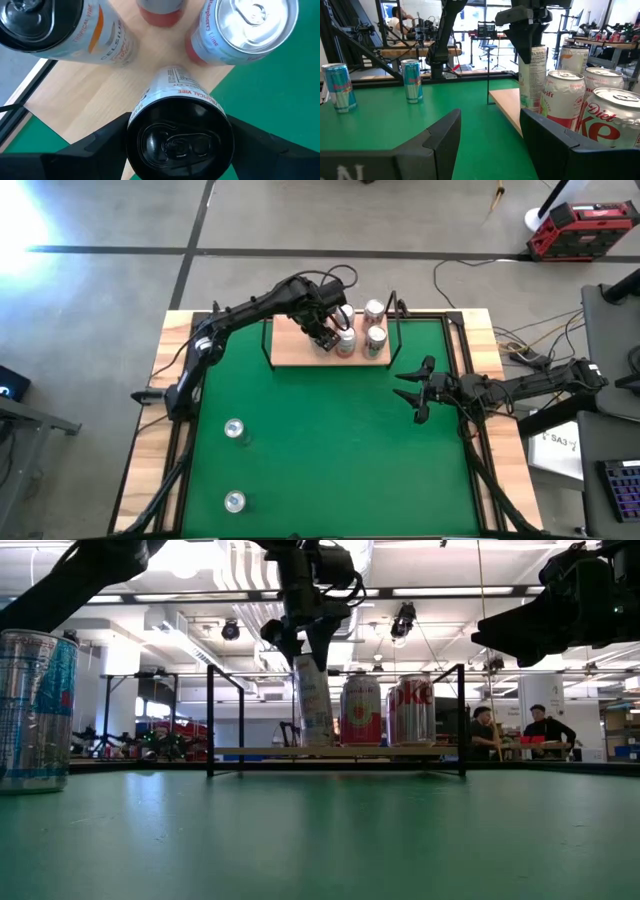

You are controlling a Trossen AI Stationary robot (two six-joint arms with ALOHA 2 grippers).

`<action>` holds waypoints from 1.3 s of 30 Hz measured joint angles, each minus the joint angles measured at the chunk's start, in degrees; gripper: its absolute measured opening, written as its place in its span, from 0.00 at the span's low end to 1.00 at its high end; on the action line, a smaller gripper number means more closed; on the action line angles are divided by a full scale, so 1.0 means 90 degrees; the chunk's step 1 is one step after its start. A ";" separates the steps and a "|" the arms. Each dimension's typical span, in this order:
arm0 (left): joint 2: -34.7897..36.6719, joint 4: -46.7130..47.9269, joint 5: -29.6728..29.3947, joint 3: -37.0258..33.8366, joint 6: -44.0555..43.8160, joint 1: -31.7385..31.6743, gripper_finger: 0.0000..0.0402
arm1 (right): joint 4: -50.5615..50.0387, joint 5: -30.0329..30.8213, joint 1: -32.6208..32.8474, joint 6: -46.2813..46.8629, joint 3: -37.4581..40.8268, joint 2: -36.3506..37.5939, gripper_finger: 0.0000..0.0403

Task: Place canned beverage on shelf
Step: Put the black and white soda can on the shelf aligned with the other black and white soda can, then put the top blue soda can on the shelf

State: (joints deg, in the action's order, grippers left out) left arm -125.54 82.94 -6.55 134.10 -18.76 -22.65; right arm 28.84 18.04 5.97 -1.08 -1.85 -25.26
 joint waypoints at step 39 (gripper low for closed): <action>0.1074 0.0788 -0.0063 -0.0107 -0.2890 0.0882 0.89 | -0.0006 0.0002 0.0001 0.0000 0.0000 -0.0001 0.48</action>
State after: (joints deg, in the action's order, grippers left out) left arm -115.87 90.03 -7.12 133.14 -44.77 -14.72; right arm 28.79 18.06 5.98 -1.08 -1.85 -25.28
